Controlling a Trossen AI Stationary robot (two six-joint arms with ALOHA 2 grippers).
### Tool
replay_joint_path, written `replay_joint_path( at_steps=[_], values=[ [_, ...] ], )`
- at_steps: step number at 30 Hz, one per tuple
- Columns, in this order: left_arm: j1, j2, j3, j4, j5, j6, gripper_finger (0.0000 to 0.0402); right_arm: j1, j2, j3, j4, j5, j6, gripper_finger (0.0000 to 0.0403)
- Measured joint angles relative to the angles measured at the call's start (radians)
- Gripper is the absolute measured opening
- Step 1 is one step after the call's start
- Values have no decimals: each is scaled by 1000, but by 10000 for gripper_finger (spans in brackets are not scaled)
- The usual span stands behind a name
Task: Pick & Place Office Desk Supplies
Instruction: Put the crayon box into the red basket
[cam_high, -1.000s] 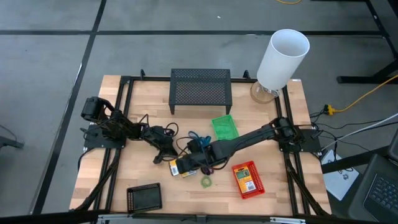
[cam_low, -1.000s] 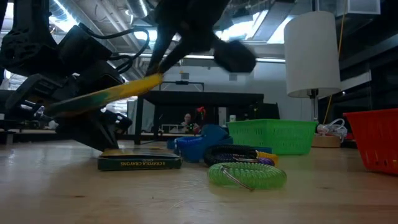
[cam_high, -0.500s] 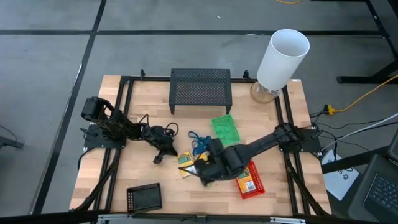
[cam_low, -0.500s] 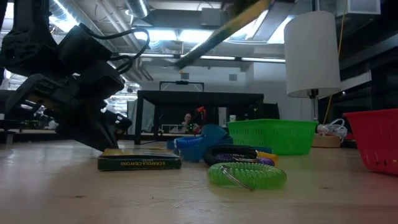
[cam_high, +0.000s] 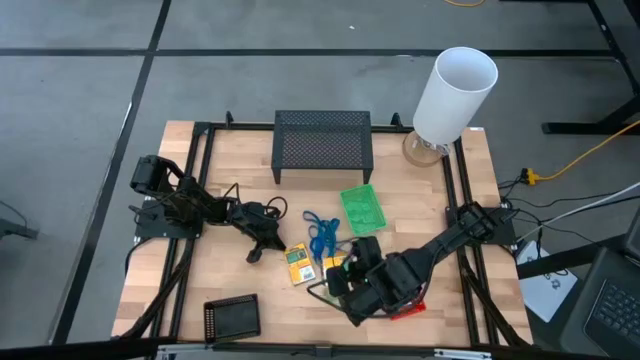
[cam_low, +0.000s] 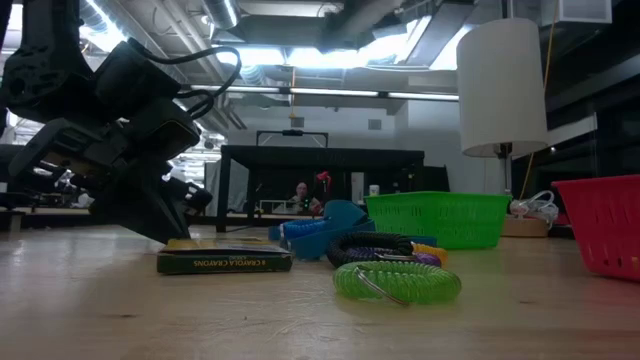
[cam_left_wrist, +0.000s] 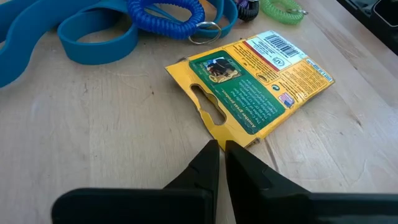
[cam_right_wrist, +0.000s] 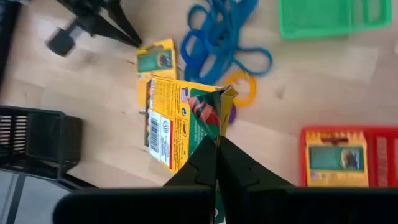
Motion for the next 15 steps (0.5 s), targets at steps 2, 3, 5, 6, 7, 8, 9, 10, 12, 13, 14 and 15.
replay_joint_path(
  at_steps=[2,3,5,6,7,8,9,10,12,13,14,15],
  values=[
    [0,0,0,0,0,2,24,17,0,-21,0,-7,57,0],
    [0,0,0,0,0,9,24,26,0,-31,0,-17,79,0],
    [0,0,0,1,1,22,24,47,0,-49,0,-53,107,0],
    [0,0,0,1,1,26,24,60,0,-58,0,-66,119,0],
    [0,0,0,1,1,27,24,73,0,-67,0,-71,143,0],
    [0,0,0,4,1,27,24,86,0,-73,0,-67,183,0],
    [0,0,0,6,1,27,24,98,0,-78,0,-58,224,0],
    [0,1,0,9,1,27,24,110,-2,-84,0,-42,264,0],
    [0,1,0,12,0,28,24,129,-5,-99,0,-32,323,0],
    [0,1,0,13,0,29,24,136,-6,-109,0,-45,332,0],
    [0,1,0,13,0,29,24,141,-6,-119,0,-63,338,0],
    [0,1,0,13,0,29,24,143,-6,-130,0,-75,341,0]
  ],
)
